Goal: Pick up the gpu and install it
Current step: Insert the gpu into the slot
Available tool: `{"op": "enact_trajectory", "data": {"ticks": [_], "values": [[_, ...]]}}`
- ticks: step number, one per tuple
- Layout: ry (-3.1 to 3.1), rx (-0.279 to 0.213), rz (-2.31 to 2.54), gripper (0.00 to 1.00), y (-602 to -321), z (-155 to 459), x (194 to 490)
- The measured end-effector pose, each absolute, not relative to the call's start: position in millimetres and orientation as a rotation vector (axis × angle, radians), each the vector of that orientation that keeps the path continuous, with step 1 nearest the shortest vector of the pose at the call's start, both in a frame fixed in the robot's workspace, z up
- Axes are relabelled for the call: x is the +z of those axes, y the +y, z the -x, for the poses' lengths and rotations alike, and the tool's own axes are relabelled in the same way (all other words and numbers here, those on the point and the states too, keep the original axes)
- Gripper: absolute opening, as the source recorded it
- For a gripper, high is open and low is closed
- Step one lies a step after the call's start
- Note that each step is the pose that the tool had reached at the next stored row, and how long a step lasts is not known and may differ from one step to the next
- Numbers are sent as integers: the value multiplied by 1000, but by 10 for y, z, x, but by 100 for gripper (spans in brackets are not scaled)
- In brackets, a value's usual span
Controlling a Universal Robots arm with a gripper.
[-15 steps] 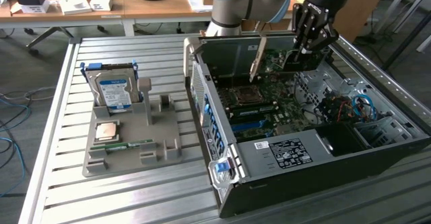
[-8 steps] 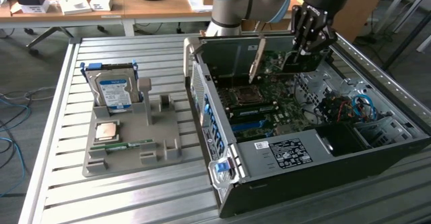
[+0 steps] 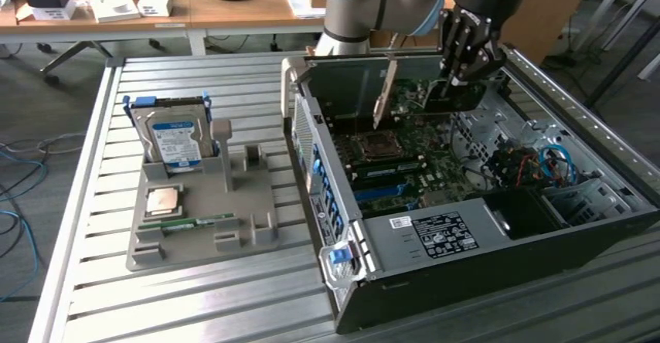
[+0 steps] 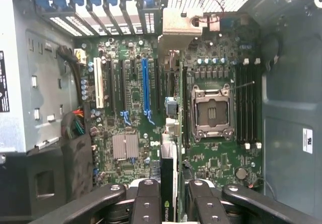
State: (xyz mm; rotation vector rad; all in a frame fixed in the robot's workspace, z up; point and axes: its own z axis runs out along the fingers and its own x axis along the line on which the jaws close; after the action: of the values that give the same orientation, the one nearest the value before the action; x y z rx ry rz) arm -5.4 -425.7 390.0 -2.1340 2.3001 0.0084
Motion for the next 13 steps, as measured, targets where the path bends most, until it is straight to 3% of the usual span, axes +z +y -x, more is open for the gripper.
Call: {"op": "enact_trajectory", "data": {"ticks": [13], "values": [[2298,4,2132,26,-4255,150,3741]]}}
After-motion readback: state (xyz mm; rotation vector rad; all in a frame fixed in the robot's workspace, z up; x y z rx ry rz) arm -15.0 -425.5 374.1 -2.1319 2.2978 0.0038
